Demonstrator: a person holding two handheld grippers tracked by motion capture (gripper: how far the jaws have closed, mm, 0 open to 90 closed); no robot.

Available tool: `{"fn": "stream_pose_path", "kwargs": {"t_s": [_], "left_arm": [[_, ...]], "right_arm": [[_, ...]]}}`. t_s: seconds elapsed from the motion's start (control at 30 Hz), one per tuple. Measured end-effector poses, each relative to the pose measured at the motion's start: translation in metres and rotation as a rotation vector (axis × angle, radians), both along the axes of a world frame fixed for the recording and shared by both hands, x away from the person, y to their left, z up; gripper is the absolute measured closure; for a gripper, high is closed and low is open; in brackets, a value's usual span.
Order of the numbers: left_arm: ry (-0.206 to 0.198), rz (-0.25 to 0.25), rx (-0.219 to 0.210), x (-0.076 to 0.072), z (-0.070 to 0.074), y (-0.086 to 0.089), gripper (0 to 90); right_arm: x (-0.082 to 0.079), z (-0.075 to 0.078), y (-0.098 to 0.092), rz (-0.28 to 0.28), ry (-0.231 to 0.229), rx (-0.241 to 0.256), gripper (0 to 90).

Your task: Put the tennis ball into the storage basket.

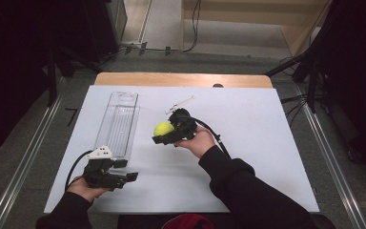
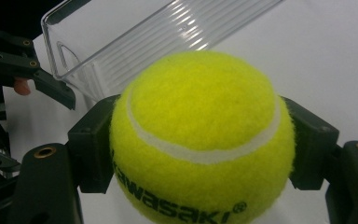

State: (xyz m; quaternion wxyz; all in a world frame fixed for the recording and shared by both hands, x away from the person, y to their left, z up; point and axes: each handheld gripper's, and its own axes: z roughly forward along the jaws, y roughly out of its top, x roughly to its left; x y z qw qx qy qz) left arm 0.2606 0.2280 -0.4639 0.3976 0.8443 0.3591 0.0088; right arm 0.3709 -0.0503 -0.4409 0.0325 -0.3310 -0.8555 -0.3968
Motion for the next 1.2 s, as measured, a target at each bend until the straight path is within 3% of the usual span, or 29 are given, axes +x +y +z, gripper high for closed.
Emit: {"fn": "stream_pose_path", "kwargs": {"t_s": [1.2], "left_arm": [[-0.002,-0.002,-0.003,0.0,0.001,0.0,29.6]], "right_arm": [[0.017,0.014,0.033,0.014,-0.007,0.004,23.0]]}}
